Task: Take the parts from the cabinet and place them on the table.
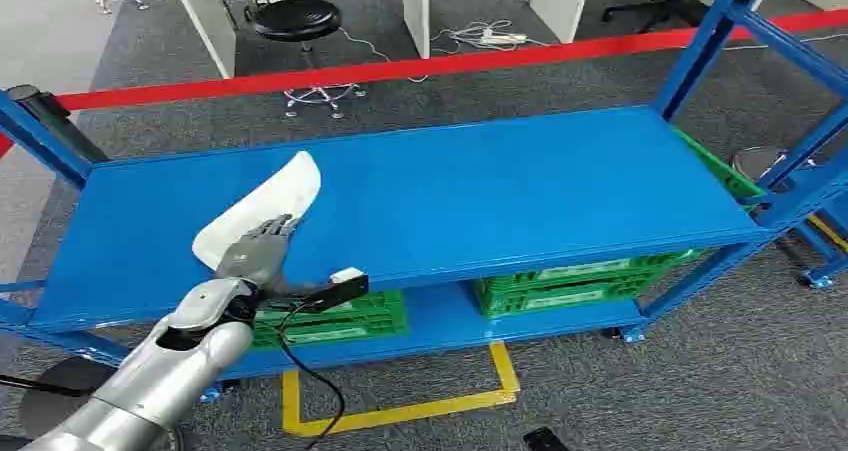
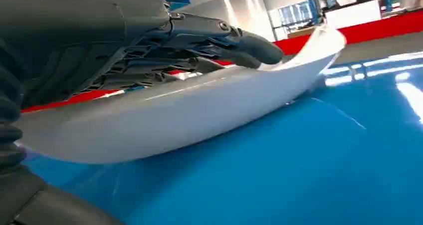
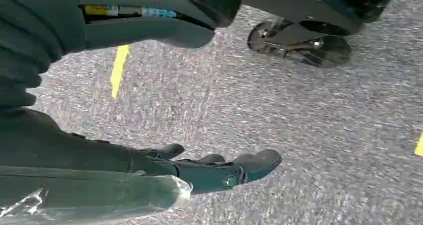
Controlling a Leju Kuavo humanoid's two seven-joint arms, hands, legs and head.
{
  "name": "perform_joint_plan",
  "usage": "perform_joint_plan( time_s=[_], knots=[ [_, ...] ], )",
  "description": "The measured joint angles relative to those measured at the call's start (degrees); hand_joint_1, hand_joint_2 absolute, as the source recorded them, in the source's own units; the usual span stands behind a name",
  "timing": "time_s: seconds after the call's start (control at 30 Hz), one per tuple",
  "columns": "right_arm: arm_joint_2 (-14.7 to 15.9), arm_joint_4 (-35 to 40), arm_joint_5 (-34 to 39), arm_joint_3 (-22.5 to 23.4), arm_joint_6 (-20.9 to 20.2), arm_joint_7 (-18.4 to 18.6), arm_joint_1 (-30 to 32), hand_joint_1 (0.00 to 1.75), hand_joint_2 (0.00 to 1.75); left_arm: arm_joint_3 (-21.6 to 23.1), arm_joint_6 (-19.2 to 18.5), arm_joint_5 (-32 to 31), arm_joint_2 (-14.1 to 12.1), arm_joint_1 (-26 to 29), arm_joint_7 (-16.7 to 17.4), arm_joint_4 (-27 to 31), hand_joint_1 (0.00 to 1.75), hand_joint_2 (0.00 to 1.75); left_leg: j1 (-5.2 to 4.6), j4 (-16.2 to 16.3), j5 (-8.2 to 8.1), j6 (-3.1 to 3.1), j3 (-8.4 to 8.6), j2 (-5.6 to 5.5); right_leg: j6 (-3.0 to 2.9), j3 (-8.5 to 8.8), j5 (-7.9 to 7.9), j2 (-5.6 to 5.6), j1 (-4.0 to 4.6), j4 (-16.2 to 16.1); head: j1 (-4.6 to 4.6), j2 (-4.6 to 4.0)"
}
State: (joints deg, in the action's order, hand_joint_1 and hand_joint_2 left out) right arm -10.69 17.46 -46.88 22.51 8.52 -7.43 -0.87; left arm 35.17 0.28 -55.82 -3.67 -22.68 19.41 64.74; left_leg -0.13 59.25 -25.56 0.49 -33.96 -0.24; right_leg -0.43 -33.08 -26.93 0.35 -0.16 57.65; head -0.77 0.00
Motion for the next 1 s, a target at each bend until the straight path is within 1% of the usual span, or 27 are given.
perform_joint_plan(
  time_s=[0.03,0.07,0.1,0.13,0.17,0.2,0.23,0.3,0.33,0.37,0.4,0.43,0.47,0.5,0.53,0.57,0.6,0.63,0.67,0.7,0.73,0.93,0.97,1.0],
  knots=[
    [0.00,0.02,0.09,-0.04,-0.02,-0.11,-0.09,0.00,1.75,0.00,-0.33,-0.02,0.02,-0.29,0.07,-0.37,0.00,1.75,-0.15,-1.37,-0.40,0.10,0.71,-0.01,0.28,-0.28,-0.11,0.07,0.32,0.30,0.02,0.00],
    [0.00,0.07,0.20,-0.17,-0.04,-0.11,-0.10,0.00,1.75,0.02,-0.48,-0.02,0.15,-0.58,0.07,-0.66,0.05,1.75,-0.19,-1.27,-0.67,0.22,0.46,-0.02,0.56,-0.50,0.04,-0.02,0.29,0.25,-0.09,0.00],
    [-0.02,0.07,0.24,-0.33,-0.11,-0.11,-0.07,0.00,1.75,0.02,-0.52,-0.04,0.20,-0.69,0.07,-0.85,1.50,1.75,-0.28,-1.32,-0.67,0.38,0.40,-0.10,0.79,-0.48,0.07,-0.07,0.18,0.14,-0.09,0.00],
    [-0.02,0.07,0.33,-0.39,-0.15,-0.15,-0.07,0.00,1.75,-0.02,-0.68,-0.04,0.15,-0.78,0.05,-1.00,1.75,1.75,-0.37,-1.43,-0.60,0.67,0.46,-0.10,1.14,-0.34,0.18,-0.12,0.09,-0.04,0.00,0.00],
    [-0.02,0.11,0.44,-0.44,-0.15,-0.20,-0.09,0.00,1.75,-0.02,-0.81,-0.04,0.18,-0.93,0.07,-1.16,1.75,1.75,0.12,-2.19,-0.16,1.22,0.82,-0.05,1.52,-0.59,-0.20,-0.08,0.12,0.16,-0.02,0.00],
    [-0.02,0.20,0.55,-0.52,-0.15,-0.39,-0.05,0.00,1.75,-0.02,-0.87,-0.04,0.22,-1.02,0.07,-1.42,1.75,1.75,0.10,-2.29,-0.07,1.41,0.93,0.03,1.74,-1.33,-1.19,-0.11,0.03,1.43,-0.15,0.00],
    [-0.02,0.20,0.70,-0.68,-0.15,-0.57,-0.09,0.00,1.75,-0.02,-0.87,-0.04,0.26,-1.04,0.07,-1.64,1.75,1.75,0.12,-2.29,-0.11,1.65,0.90,0.05,1.96,-2.85,-3.29,-0.11,0.01,4.91,-0.48,0.00],
    [-0.02,0.26,1.00,-0.87,-0.24,-1.07,-0.02,0.00,1.75,0.00,-0.92,-0.04,0.28,-0.90,0.09,-2.18,1.75,1.75,0.02,-2.28,-0.13,1.74,0.85,0.10,2.29,-7.18,-7.18,-0.11,-0.12,14.00,-0.48,0.00],
    [-0.02,0.26,1.20,-0.90,-0.39,-1.44,0.04,0.00,1.75,-0.02,-0.92,-0.06,0.28,-0.82,0.33,-2.45,1.75,1.75,0.01,-2.27,-0.13,1.74,0.84,0.10,2.42,-8.95,-8.09,-0.11,-0.12,17.45,-0.59,0.00],
    [-0.02,0.26,1.46,-0.92,-0.42,-1.64,0.07,0.00,1.75,-0.04,-0.81,-0.09,0.28,-0.74,0.61,-2.64,1.75,1.75,0.00,-2.27,-0.13,1.74,0.87,0.10,2.50,-9.33,-7.51,-0.12,-0.12,17.98,-0.52,0.00],
    [0.00,0.28,1.68,-0.98,-0.57,-2.03,0.07,0.00,1.75,-0.11,-0.61,-0.15,0.28,-0.70,0.96,-2.80,1.75,1.75,0.01,-2.25,-0.14,1.73,0.90,0.08,2.51,-8.43,-5.82,-0.12,-0.13,15.99,-0.61,0.00],
    [0.00,0.33,1.81,-1.13,-0.61,-2.29,0.03,0.00,1.75,-0.35,-0.22,-0.37,0.35,-0.64,1.44,-2.97,1.75,1.75,0.04,-2.24,-0.17,1.69,0.98,0.05,2.43,-6.33,-3.26,-0.14,-0.19,11.66,-0.59,0.00],
    [0.00,0.37,1.99,-1.35,-0.66,-2.55,-0.04,0.00,1.75,-0.70,0.06,-0.59,0.39,-0.65,1.68,-3.17,1.75,1.75,0.06,-2.17,-0.25,1.56,1.06,0.03,2.41,-3.40,-0.56,-0.17,-0.34,5.80,-0.61,0.00],
    [0.00,0.39,2.10,-1.49,-0.66,-2.64,-0.08,0.00,1.75,-1.01,0.37,-0.81,0.42,-0.70,1.70,-3.23,1.75,1.75,-0.03,-2.09,-0.40,1.32,1.06,0.02,2.37,-1.39,0.46,-0.20,-0.50,1.62,-0.59,0.00],
    [-0.02,0.39,2.21,-1.68,-0.70,-2.69,-0.19,0.00,1.75,-1.36,0.72,-1.05,0.39,-0.84,1.84,-3.30,1.75,1.75,-0.52,-1.67,-0.56,0.97,0.72,-0.07,2.17,0.07,-0.31,-0.10,-0.35,0.04,-0.63,0.00],
    [-0.02,0.42,2.27,-1.88,-0.76,-2.75,-0.19,0.00,1.75,-1.57,1.01,-1.11,0.42,-0.97,1.97,-3.43,1.75,1.75,-0.49,-1.80,-0.29,0.66,0.62,-0.10,1.73,-0.29,-0.19,-0.05,-0.39,0.32,-0.37,0.00],
    [-0.02,0.44,2.34,-1.97,-0.76,-2.78,-0.11,0.00,1.75,-1.62,1.36,-1.20,0.42,-1.14,2.08,-3.50,1.75,1.75,-0.46,-1.81,-0.21,0.50,0.63,-0.11,1.61,-0.37,-0.22,-0.05,-0.30,0.38,-0.50,0.00],
    [0.00,0.46,2.51,-2.08,-0.74,-2.78,-0.02,0.00,1.75,-1.86,1.77,-1.33,0.40,-1.32,2.23,-3.60,1.75,1.75,-0.37,-1.87,-0.19,0.35,0.70,-0.11,1.29,-0.35,-0.25,-0.04,-0.16,0.43,-0.48,0.00],
    [0.00,0.46,2.67,-2.23,-0.74,-2.75,-0.05,0.00,1.75,-2.25,2.08,-1.46,0.39,-1.52,2.25,-3.69,1.75,1.75,-0.34,-1.76,-0.45,0.02,0.73,-0.13,0.81,-0.19,-0.05,-0.08,-0.36,0.12,-0.48,0.00],
    [0.00,0.50,2.69,-2.43,-0.72,-2.78,-0.10,0.00,1.75,-2.76,2.23,-1.73,0.39,-1.66,2.29,-3.76,1.75,1.75,-0.22,-0.98,-1.40,-0.31,0.51,-0.10,0.50,-0.03,0.11,-0.15,-0.49,-0.06,-0.50,0.00],
    [-0.02,0.50,2.69,-2.43,-0.72,-2.78,-0.12,0.00,1.75,-2.82,2.27,-1.77,0.39,-1.70,2.29,-3.78,1.75,1.75,-0.21,-0.69,-1.67,-0.37,0.32,-0.07,0.48,-0.01,0.11,-0.15,-0.49,-0.08,-0.41,0.00],
    [0.00,0.50,2.69,-2.45,-0.72,-2.78,-0.12,0.00,1.75,-2.86,2.30,-1.79,0.39,-1.72,2.29,-3.78,1.75,1.75,-0.21,-0.57,-1.77,-0.39,0.28,-0.06,0.48,-0.01,0.11,-0.16,-0.49,-0.08,-0.35,0.00],
    [0.00,0.50,2.69,-2.47,-0.72,-2.78,-0.13,0.00,1.75,-2.89,2.34,-1.79,0.39,-1.74,2.29,-3.80,1.75,1.75,-0.21,-0.29,-1.98,-0.43,0.20,-0.05,0.46,-0.01,0.11,-0.16,-0.49,-0.09,-0.29,0.00],
    [-0.02,0.50,2.71,-2.49,-0.72,-2.78,-0.16,0.00,1.75,-2.95,2.38,-1.81,0.39,-1.86,2.29,-3.82,1.75,1.75,-0.20,0.89,-2.81,-0.56,-0.31,-0.04,0.30,0.01,0.11,-0.17,-0.49,-0.09,-0.11,0.00]
  ],
)
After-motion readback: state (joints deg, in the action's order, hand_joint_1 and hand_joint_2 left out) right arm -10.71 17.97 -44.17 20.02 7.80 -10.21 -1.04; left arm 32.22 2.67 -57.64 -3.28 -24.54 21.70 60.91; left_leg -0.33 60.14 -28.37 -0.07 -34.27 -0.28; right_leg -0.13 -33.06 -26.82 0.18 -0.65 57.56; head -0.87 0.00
